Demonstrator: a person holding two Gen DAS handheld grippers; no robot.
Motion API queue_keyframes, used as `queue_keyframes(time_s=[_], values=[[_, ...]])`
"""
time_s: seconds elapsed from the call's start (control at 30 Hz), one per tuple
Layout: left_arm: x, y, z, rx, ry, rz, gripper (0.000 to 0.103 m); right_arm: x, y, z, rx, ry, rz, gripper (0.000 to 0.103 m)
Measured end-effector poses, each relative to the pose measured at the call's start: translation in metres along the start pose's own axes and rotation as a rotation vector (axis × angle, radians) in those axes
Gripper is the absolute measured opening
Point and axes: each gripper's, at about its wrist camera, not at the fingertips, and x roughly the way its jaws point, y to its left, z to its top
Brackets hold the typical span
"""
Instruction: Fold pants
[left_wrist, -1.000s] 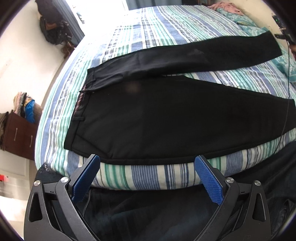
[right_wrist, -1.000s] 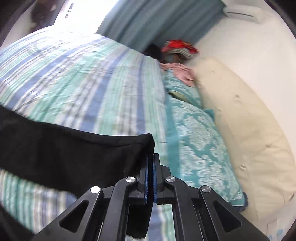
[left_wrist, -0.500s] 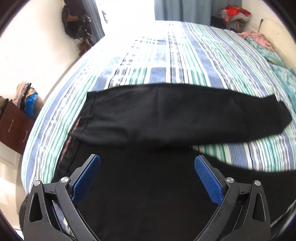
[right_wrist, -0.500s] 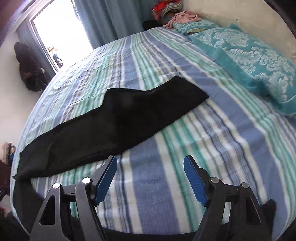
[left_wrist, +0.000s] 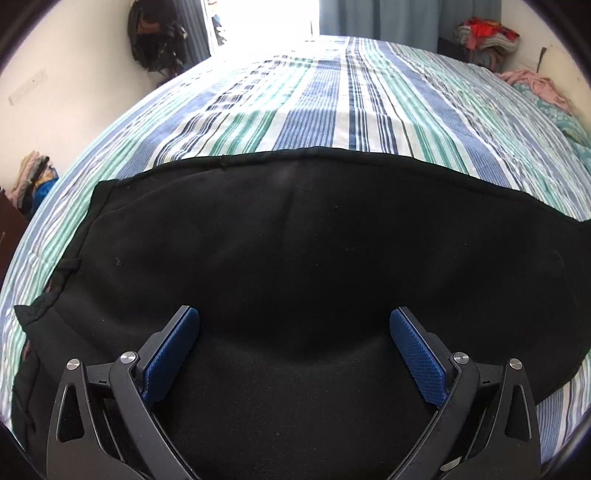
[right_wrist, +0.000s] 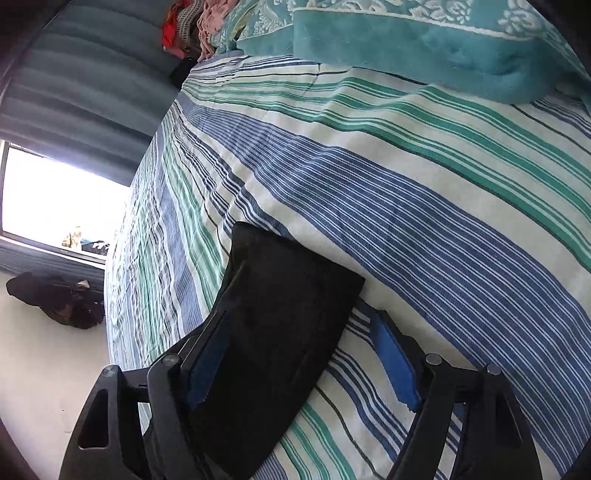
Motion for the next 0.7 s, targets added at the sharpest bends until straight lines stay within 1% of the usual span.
queue_keyframes(time_s=[0.03,0.07,0.1,0.13,0.17,0.2,0.23,0.27,0.3,0.33,0.37,0.4,0.43,0.47,0.5,0.57,0.63,0.7], values=[[0.0,0.0,0.001,-0.002,0.0,-0.002,0.103,0.002,0.008,0.001,-0.035,-0.033,-0.036,0.059],[0.002,0.0,0.003,-0.003,0.002,-0.005,0.103,0.0,0.017,0.001,-0.078,-0.069,-0.088,0.017],[0.001,0.0,0.002,-0.003,0.001,-0.005,0.103,-0.004,0.025,0.0,-0.119,-0.11,-0.122,0.016],[0.001,-0.001,0.002,-0.002,-0.002,-0.005,0.103,-0.014,0.031,-0.004,-0.158,-0.169,-0.139,0.016],[0.001,-0.001,0.002,-0.002,-0.004,-0.006,0.103,-0.023,0.034,-0.009,-0.202,-0.226,-0.183,0.016],[0.002,-0.001,0.002,-0.002,-0.006,-0.007,0.103,-0.028,0.031,-0.013,-0.221,-0.252,-0.233,0.016],[0.001,-0.001,0.002,0.0,-0.006,-0.006,0.103,-0.027,0.02,-0.017,-0.196,-0.251,-0.279,0.017],[0.002,-0.001,0.003,0.001,-0.006,-0.004,0.103,-0.022,0.005,-0.018,-0.143,-0.217,-0.287,0.021],[0.003,-0.001,0.003,0.001,-0.005,-0.004,0.103,-0.018,-0.01,-0.019,-0.1,-0.18,-0.266,0.021],[0.002,-0.001,0.003,0.002,-0.004,-0.002,0.103,-0.022,-0.014,-0.02,-0.095,-0.197,-0.234,0.022],[0.002,-0.002,0.003,0.003,-0.002,0.0,0.103,-0.027,-0.011,-0.021,-0.117,-0.209,-0.232,0.036],[0.002,-0.002,0.004,0.003,0.001,0.0,0.103,-0.031,-0.005,-0.022,-0.148,-0.215,-0.259,0.045],[0.001,-0.001,0.004,0.003,0.008,0.0,0.103,-0.038,0.002,-0.025,-0.174,-0.227,-0.278,0.064],[0.001,-0.001,0.006,0.005,0.02,0.003,0.103,-0.047,0.008,-0.029,-0.197,-0.248,-0.279,0.069],[-0.002,-0.002,0.009,0.012,0.037,0.01,0.102,-0.058,0.015,-0.034,-0.223,-0.269,-0.264,0.069],[-0.018,-0.003,0.011,0.032,0.053,0.01,0.102,-0.082,0.025,-0.052,-0.273,-0.271,-0.219,0.07],[-0.048,-0.006,0.003,0.052,0.019,-0.045,0.102,-0.106,0.032,-0.084,-0.335,-0.254,-0.166,0.074],[-0.081,-0.014,-0.014,0.091,-0.007,-0.122,0.102,-0.128,0.036,-0.128,-0.394,-0.229,-0.123,0.078]])
